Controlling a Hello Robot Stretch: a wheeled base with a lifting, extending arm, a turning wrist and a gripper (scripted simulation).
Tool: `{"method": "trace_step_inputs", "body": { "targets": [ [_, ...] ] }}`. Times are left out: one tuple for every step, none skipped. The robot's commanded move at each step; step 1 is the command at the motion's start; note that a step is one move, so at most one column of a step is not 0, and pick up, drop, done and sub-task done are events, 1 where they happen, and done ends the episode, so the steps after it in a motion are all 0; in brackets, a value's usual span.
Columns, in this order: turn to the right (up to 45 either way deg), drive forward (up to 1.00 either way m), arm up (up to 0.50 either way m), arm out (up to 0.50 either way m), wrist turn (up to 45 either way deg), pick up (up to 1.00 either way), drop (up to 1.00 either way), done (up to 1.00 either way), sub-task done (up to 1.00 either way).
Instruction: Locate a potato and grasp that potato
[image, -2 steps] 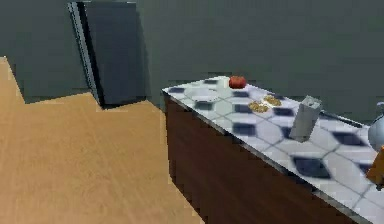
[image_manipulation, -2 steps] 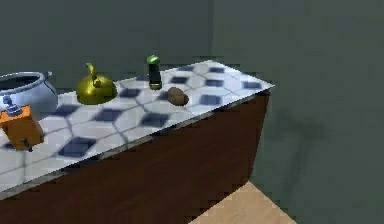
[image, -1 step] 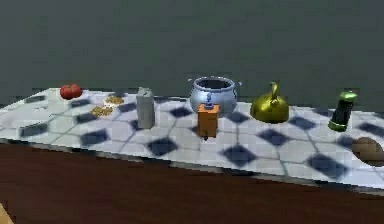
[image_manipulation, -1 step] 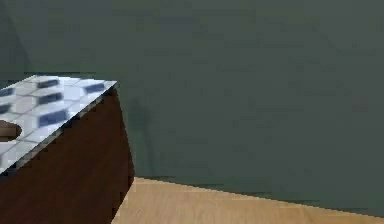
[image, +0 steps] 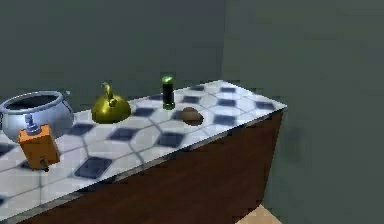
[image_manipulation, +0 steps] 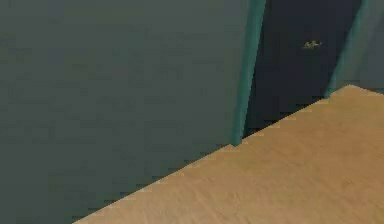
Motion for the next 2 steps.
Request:
{"method": "trace_step_inputs", "body": {
  "targets": [
    [24.0, 0.0, 0.0, 0.0, 0.0, 0.0, 0.0, 0.0, 0.0],
    [0.0, 0.4, 0.0, 0.0, 0.0, 0.0, 0.0, 0.0, 0.0]
  ]
}}
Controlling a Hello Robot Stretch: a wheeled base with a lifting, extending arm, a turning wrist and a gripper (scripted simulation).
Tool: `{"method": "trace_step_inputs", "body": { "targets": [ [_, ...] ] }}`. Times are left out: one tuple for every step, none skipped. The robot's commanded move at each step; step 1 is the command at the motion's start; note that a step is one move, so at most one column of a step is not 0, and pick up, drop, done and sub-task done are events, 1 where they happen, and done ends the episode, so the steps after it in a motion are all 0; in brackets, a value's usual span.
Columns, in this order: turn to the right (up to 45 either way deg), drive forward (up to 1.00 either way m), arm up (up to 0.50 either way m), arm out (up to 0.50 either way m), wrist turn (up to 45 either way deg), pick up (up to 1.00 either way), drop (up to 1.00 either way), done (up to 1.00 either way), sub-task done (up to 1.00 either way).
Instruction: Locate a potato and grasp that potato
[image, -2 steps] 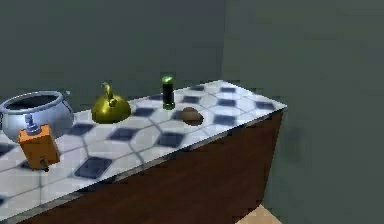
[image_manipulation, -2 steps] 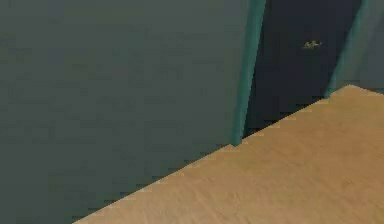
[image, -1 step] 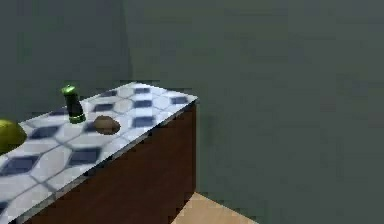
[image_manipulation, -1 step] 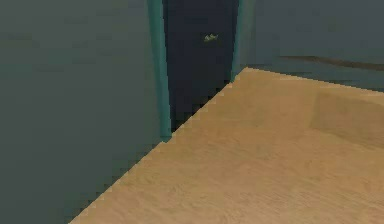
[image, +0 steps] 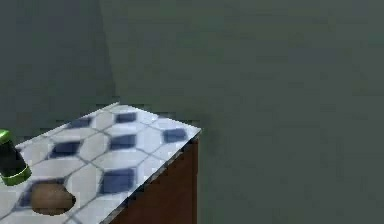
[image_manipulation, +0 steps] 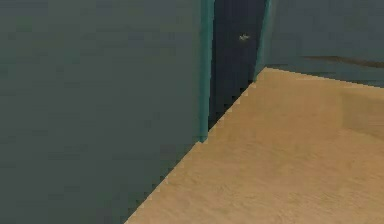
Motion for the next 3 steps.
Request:
{"method": "trace_step_inputs", "body": {
  "targets": [
    [-45.0, 0.0, 0.0, 0.0, 0.0, 0.0, 0.0, 0.0, 0.0],
    [-45.0, 0.0, 0.0, 0.0, 0.0, 0.0, 0.0, 0.0, 0.0],
    [-36.0, 0.0, 0.0, 0.0, 0.0, 0.0, 0.0, 0.0, 0.0]
  ]
}}
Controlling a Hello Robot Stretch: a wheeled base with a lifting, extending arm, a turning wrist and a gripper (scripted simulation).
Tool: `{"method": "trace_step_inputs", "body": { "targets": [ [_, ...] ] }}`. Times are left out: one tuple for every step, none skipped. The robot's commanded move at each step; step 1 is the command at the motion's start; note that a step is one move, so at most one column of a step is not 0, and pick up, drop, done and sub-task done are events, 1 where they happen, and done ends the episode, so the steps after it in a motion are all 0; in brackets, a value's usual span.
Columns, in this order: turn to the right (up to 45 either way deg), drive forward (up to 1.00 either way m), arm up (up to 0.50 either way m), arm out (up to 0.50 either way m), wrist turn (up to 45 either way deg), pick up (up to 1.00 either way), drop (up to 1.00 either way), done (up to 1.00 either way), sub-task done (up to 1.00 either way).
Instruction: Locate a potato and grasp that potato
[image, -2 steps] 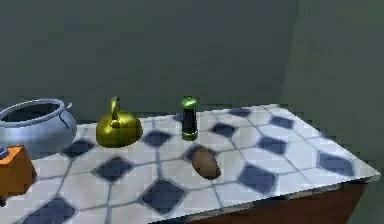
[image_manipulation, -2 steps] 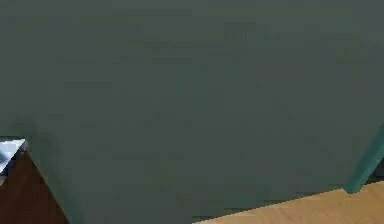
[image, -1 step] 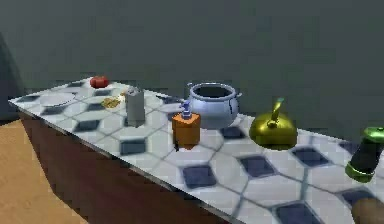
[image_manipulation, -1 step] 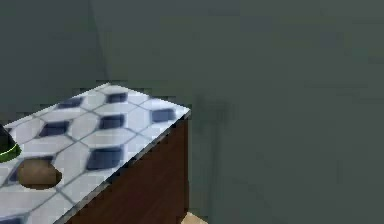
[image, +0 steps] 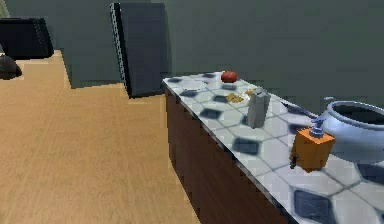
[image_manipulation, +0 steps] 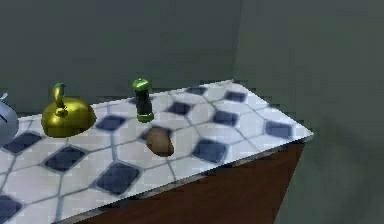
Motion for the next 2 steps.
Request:
{"method": "trace_step_inputs", "body": {
  "targets": [
    [0.0, 0.0, 0.5, 0.0, 0.0, 0.0, 0.0, 0.0, 0.0],
    [0.0, 0.0, 0.38, 0.0, 0.0, 0.0, 0.0, 0.0, 0.0]
  ]
}}
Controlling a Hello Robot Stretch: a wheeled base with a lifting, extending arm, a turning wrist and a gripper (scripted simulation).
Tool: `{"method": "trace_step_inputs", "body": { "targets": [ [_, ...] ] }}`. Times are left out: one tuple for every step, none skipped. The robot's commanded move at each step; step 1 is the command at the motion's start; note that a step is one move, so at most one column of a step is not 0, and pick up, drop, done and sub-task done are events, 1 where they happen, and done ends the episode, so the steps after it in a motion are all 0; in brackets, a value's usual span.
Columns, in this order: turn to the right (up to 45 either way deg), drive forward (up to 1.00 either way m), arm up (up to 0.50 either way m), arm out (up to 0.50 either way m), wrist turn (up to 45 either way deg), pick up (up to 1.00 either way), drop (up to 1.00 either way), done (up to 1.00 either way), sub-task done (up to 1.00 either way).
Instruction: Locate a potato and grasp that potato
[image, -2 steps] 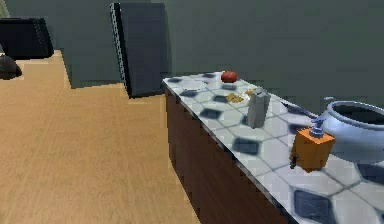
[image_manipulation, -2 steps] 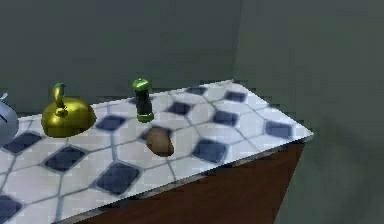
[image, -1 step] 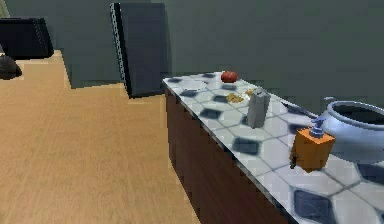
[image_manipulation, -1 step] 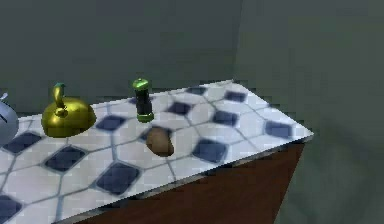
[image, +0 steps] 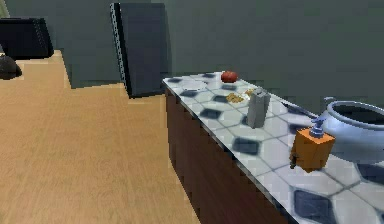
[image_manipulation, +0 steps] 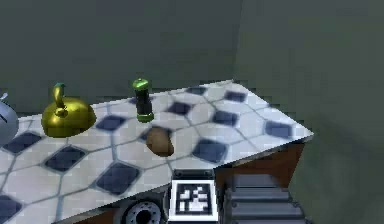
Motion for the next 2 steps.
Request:
{"method": "trace_step_inputs", "body": {
  "targets": [
    [0.0, 0.0, 0.0, 0.22, 0.0, 0.0, 0.0, 0.0, 0.0],
    [0.0, 0.0, 0.0, 0.0, 45.0, 0.0, 0.0, 0.0, 0.0]
  ]
}}
